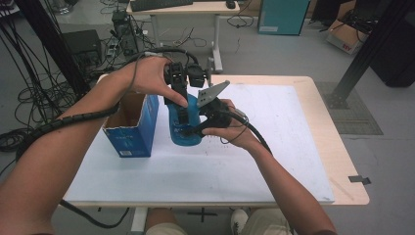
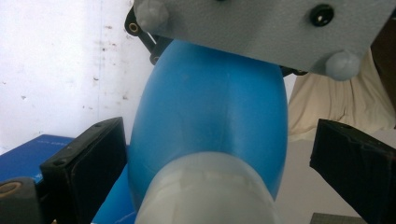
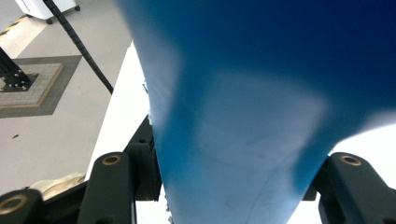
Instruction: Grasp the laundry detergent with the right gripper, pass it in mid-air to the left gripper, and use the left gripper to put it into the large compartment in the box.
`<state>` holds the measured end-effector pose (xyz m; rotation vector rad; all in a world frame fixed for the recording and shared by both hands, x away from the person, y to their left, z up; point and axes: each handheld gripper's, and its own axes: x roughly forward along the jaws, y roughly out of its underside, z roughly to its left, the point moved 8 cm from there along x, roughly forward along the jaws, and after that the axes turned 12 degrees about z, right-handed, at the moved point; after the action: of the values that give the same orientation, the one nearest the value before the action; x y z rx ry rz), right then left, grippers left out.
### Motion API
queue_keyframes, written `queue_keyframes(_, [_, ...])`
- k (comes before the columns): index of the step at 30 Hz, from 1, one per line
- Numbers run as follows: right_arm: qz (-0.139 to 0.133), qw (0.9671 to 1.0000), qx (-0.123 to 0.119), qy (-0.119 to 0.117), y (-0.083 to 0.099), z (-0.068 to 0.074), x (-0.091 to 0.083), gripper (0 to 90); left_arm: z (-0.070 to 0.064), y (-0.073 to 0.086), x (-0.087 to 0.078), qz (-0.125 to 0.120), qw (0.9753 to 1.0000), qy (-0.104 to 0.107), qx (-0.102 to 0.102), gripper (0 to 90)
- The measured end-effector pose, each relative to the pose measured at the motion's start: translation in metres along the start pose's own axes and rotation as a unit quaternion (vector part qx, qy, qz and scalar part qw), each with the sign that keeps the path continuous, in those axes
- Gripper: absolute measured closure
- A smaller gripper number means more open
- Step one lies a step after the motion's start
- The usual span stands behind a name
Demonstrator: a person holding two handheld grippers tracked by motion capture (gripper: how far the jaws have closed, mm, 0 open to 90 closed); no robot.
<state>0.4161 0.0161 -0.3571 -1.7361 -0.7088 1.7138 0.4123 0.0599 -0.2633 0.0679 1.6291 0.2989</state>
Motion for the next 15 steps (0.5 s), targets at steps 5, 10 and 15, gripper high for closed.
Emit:
queue_keyframes(5, [-0.001, 1.0000, -0.002, 0.002, -0.0001, -0.0009, -0.0007, 42.6, -0.0003, 0.0017, -0.0012, -0.001, 1.0000, 0.001, 0.000, 4.3])
queue_keyframes(10, [0.000, 1.0000, 0.001, 0.004, 0.0001, -0.0017, -0.0019, 42.6, 0.0002, 0.0001, -0.0008, -0.007, 1.0000, -0.004, 0.000, 4.4])
queue_keyframes(15, [0.002, 1.0000, 0.005, 0.004, 0.0009, -0.0018, -0.0031, 42.6, 0.0000, -0.0001, -0.0022, -0.005, 1.0000, -0.005, -0.003, 4.4])
